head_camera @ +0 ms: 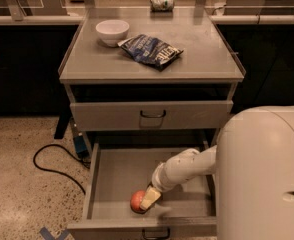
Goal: Pick apple from middle drawer and place on counter
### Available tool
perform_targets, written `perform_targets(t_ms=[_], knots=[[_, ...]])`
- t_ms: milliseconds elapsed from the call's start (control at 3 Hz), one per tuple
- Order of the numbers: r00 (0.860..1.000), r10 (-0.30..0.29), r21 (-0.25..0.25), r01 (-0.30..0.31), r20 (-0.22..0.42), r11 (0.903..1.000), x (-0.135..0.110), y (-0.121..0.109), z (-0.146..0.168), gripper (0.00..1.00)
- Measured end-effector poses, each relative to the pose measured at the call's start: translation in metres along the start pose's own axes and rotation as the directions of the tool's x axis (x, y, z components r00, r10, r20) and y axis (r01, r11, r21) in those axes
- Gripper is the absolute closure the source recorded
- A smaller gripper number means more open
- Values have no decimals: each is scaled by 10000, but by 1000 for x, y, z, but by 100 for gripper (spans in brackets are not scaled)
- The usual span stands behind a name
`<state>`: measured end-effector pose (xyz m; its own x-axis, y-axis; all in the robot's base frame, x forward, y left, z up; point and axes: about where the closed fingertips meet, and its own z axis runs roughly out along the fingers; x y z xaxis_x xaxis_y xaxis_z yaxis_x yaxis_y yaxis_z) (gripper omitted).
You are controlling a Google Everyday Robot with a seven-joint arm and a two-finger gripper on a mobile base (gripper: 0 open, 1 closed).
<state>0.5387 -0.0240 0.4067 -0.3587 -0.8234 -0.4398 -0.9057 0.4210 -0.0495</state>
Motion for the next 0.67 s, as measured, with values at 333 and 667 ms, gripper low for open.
perform_targets(t_ms=[333, 667], knots=[[9970, -669, -885, 700, 378, 9936, -29, 38, 25, 0], [9970, -669, -885, 700, 379, 9936, -29, 38, 25, 0]])
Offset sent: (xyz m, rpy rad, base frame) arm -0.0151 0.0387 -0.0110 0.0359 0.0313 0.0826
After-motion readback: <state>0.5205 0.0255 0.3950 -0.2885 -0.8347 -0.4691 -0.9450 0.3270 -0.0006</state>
